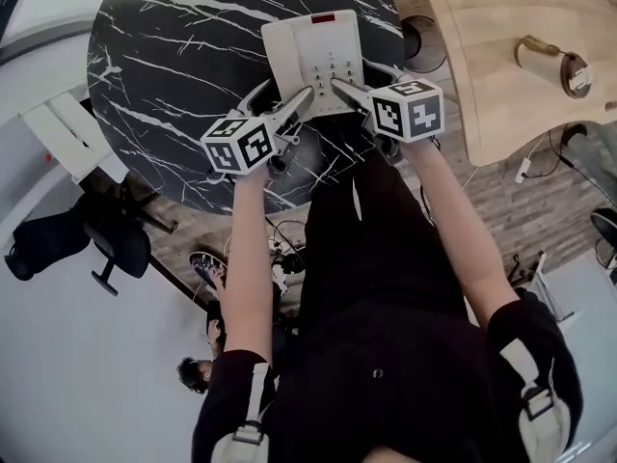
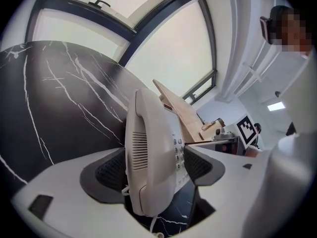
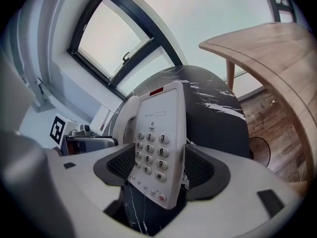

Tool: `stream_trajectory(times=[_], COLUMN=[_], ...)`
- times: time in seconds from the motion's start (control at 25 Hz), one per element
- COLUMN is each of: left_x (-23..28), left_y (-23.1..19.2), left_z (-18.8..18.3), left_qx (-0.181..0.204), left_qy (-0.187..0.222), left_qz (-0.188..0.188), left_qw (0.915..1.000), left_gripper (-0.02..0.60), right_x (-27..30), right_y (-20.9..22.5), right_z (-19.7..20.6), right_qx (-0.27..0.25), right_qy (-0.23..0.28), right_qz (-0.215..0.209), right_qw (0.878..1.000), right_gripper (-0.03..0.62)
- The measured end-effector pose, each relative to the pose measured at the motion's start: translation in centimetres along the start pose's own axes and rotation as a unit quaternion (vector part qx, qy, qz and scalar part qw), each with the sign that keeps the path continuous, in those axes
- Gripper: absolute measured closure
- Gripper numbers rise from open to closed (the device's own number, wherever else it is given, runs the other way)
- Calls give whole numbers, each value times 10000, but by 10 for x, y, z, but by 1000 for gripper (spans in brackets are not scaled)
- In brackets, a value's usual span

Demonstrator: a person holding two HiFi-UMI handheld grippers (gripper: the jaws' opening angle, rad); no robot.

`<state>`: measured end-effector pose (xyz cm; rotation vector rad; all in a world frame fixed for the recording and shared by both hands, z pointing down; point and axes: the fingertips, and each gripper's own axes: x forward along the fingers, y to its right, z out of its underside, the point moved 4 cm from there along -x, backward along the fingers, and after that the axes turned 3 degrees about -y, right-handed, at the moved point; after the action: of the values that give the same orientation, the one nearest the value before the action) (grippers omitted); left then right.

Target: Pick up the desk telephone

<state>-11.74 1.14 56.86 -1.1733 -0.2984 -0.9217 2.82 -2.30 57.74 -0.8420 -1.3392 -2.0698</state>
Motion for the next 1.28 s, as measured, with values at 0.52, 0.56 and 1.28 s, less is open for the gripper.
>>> stream_trajectory(times=[0.52, 0.56, 1.28], left_x=[21, 22, 21], left_y=[-11, -12, -13], left_z=[4, 4, 7], left_qx=[-174, -200, -245], left_qy=[-281, -285, -224], left_qz=[279, 315, 394], left_qw=[9991, 9989, 9987], left_gripper=[206, 204, 204], right_x=[20, 22, 24], right_y=[7, 8, 14], right_z=[0, 0, 2], right_qx=[-4, 5, 61], right_qy=[-41, -44, -17], right_qz=[155, 159, -81], right_qw=[9999, 9999, 9999], right_gripper=[289, 289, 281])
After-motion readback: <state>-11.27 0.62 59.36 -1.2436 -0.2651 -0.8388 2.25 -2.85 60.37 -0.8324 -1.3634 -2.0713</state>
